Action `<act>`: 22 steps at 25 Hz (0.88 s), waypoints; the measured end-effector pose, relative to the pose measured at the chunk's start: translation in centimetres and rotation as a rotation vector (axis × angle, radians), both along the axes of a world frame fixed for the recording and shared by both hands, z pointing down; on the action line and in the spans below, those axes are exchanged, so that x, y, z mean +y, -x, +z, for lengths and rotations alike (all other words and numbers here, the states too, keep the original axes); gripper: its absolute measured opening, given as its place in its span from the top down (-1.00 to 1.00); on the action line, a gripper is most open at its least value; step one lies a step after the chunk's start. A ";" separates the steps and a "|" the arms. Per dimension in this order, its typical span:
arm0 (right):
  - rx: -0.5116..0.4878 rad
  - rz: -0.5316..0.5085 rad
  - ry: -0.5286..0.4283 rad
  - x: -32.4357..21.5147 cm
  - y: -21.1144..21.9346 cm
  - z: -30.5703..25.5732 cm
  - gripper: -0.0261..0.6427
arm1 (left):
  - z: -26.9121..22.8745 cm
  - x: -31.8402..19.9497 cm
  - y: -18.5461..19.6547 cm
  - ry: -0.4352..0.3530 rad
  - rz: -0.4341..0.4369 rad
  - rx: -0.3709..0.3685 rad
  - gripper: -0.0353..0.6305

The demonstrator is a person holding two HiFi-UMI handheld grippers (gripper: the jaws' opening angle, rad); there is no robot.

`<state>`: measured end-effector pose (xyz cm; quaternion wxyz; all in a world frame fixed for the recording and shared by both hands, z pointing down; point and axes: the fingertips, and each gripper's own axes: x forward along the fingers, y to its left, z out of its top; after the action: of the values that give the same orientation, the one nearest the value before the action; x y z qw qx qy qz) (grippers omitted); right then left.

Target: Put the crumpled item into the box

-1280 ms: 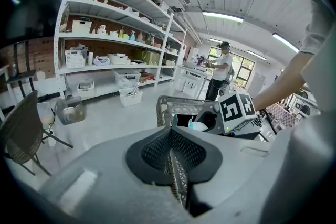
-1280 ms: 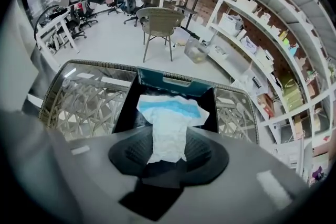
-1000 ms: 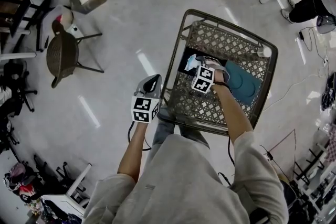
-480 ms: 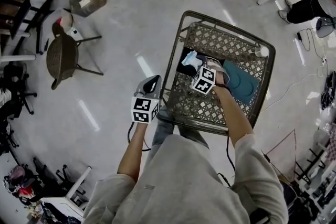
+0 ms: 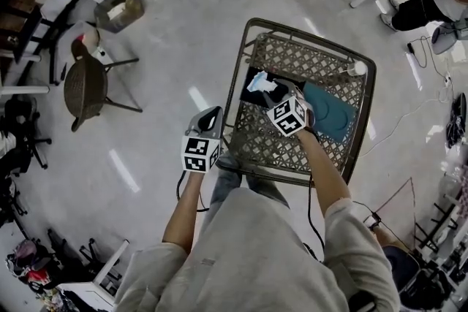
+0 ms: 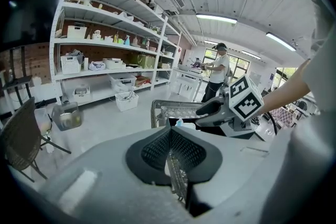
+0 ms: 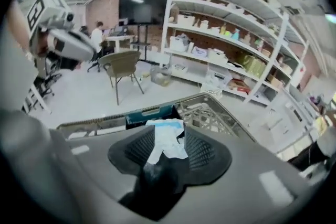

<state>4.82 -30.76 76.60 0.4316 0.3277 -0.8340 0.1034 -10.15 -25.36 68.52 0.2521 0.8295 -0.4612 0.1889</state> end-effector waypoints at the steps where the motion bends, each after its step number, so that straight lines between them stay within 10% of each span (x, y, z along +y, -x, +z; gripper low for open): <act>1: -0.055 0.071 -0.001 -0.3 -0.4 -0.8 0.45 | -0.1 0.0 -0.1 -0.002 0.002 -0.002 0.88; 8: -0.262 0.393 -0.036 -1.2 -3.7 -3.5 0.80 | -0.7 -0.2 -0.5 -0.013 0.011 -0.003 0.88; 22: -0.336 0.459 -0.149 2.1 -5.8 -9.1 0.93 | -4.1 -0.1 -1.6 -0.087 0.017 0.006 0.88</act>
<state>10.61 -28.62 67.49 0.2274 0.5171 -0.8031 0.1897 -8.52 -25.49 64.47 0.2154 0.8442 -0.4611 0.1681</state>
